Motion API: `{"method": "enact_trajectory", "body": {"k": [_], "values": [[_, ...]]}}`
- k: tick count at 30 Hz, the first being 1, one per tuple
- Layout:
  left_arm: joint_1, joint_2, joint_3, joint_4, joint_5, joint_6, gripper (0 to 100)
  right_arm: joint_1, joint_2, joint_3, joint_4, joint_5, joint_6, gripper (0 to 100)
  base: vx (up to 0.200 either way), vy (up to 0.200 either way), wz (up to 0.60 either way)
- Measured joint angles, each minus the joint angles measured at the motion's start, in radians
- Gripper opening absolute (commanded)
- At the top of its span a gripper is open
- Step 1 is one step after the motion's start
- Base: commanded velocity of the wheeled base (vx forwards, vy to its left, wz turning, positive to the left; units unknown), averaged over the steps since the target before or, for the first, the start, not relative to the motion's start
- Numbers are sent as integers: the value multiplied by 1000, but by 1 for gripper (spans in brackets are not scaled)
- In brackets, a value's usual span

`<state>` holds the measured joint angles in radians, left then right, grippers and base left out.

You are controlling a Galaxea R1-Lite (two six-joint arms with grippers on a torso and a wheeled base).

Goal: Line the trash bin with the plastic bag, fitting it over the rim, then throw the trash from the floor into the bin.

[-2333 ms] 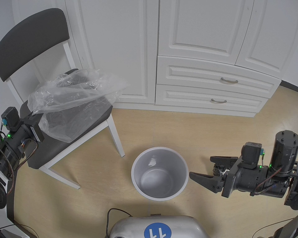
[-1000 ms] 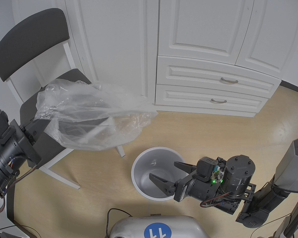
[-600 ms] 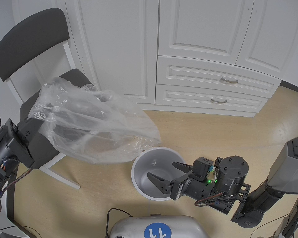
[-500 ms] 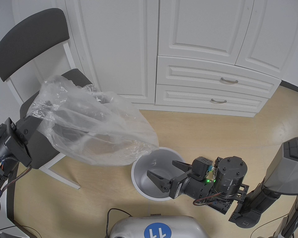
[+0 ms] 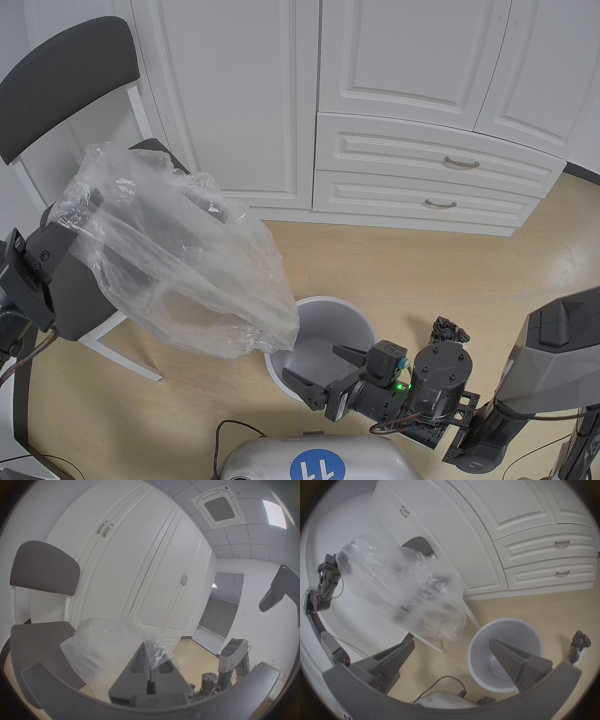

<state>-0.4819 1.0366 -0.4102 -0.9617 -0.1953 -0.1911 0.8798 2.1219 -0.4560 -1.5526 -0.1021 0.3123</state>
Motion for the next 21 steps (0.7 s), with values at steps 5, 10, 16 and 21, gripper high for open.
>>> {"method": "enact_trajectory", "body": {"k": [5,10,16,21], "values": [[-1,1,-3,0,1,0,0,41,14,30,0,0,-5,100,0,0,0],[-1,1,-6,0,2,0,0,74,61,11,-1,-21,11,100,0,0,0],[-4,1,-7,0,2,0,0,111,145,-98,-1,-137,54,100,0,0,0],[-6,0,-7,-1,2,0,0,115,200,-205,0,-222,87,100,0,0,0]]}}
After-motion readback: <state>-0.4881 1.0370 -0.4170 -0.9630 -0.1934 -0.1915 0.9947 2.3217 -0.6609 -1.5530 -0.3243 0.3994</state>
